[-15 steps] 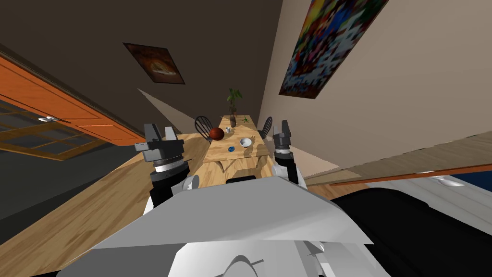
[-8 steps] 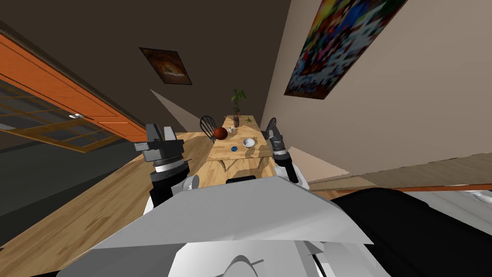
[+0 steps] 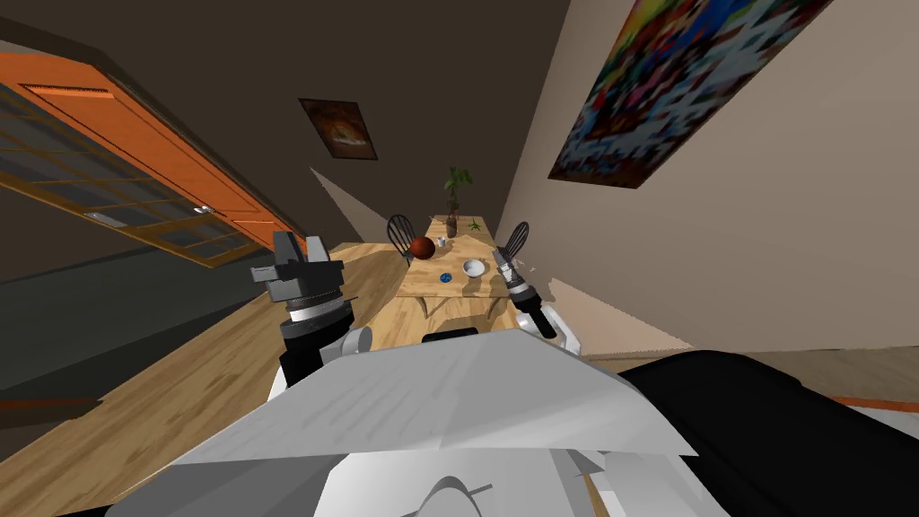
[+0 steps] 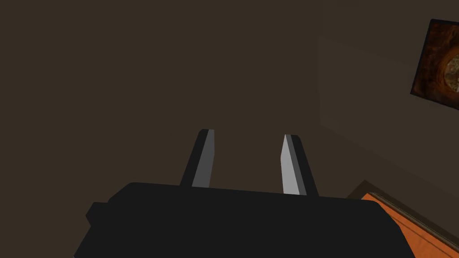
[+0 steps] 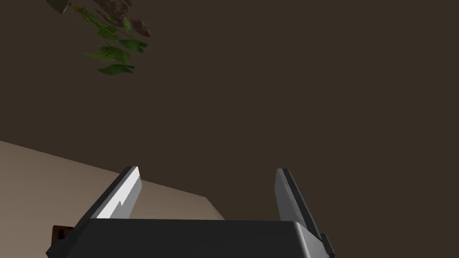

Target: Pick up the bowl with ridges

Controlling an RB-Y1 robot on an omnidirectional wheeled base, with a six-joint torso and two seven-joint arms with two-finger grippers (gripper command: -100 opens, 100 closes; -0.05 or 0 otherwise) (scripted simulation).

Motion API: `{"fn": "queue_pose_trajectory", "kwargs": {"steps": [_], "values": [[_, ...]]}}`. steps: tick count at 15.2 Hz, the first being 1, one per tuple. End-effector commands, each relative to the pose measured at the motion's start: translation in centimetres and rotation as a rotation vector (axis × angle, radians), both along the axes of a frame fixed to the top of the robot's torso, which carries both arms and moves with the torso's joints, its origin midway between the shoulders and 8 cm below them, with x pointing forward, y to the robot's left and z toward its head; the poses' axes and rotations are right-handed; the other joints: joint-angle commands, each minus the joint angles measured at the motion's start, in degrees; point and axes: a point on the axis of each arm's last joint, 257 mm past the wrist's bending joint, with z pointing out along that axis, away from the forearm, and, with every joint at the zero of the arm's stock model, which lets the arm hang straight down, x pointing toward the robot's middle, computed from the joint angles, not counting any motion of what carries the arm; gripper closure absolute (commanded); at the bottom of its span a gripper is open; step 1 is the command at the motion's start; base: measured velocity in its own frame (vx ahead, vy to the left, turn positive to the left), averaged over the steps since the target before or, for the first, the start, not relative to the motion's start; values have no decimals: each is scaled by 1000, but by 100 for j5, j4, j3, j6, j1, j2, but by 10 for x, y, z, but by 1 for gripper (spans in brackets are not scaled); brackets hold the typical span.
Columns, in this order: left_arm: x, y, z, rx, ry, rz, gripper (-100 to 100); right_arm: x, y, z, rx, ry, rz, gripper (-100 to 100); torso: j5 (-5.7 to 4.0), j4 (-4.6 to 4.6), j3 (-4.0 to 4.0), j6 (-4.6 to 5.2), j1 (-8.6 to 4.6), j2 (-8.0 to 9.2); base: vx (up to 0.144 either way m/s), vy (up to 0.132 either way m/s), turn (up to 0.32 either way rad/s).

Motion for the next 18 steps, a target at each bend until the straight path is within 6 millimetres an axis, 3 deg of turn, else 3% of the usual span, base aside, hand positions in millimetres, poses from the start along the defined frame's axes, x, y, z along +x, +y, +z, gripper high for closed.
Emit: {"fn": "queue_pose_trajectory", "kwargs": {"steps": [1, 2, 3, 4, 5, 6, 7, 8, 9, 10, 11, 12, 13, 18], "values": [[0, 0, 0, 0, 0, 0, 0, 5, -1, -29, -105, 54, -4, -100, 0, 0, 0, 0, 0, 0, 23, 51, 187], [0, 0, 0, 0, 0, 0, 0, 4, -1, -30, -117, 55, 1, -100, 0, 0, -1, -1, 2, -1, 22, 47, 165], [0, 0, 0, 0, 0, 0, 0, 7, -5, -52, -188, 94, -4, -100, 1, 0, 0, 0, 2, 0, 20, 54, 242], [0, 0, 0, 0, 0, 0, 0, 6, -5, -53, -201, 95, 1, -100, 0, 0, 0, -2, 4, 0, 22, 52, 191], [0, 0, 0, 0, 0, 0, 0, 8, -11, -76, -272, 134, -4, -100, 1, 0, 0, 0, 4, 0, 21, 54, 224], [0, 0, 0, 0, 0, 0, 0, 8, -11, -77, -288, 134, 0, -100, 1, 0, 0, -2, 4, 0, 20, 48, 173], [0, 0, 0, 0, 0, 0, 0, 8, -19, -100, -358, 174, -4, -100, 1, 0, 1, 1, 4, 1, 28, 47, 224], [0, 0, 0, 0, 0, 0, 0, 8, -19, -101, -377, 174, 0, -100, 1, 0, 0, -2, 3, 0, 28, 44, 194], [0, 0, 0, 0, 0, 0, 0, 7, -29, -124, -447, 214, -3, -100, 1, 0, -1, 0, 2, -1, 29, 63, 214], [0, 0, 0, 0, 0, 0, 0, 7, -29, -126, -468, 213, 0, -100, 1, -1, -1, -2, 6, -2, 26, 63, 179], [0, 0, 0, 0, 0, 0, 0, 5, -40, -149, -538, 253, -3, -100, 2, 0, -1, 0, 8, -2, 25, 65, 208], [0, 0, 0, 0, 0, 0, 0, 4, -41, -150, -560, 252, 1, -100, 3, 0, 0, 0, 9, 0, 26, 54, 184], [0, 0, 0, 0, 0, 0, 0, 2, -52, -168, -631, 283, 3, -100, 2, 0, 0, 0, 8, 0, 27, 53, 255], [0, 0, 0, 0, 0, 0, 0, -10, -89, -219, -842, 365, 9, -100, 2, 1, 1, -1, 7, 2, 24, 52, 210]]}}
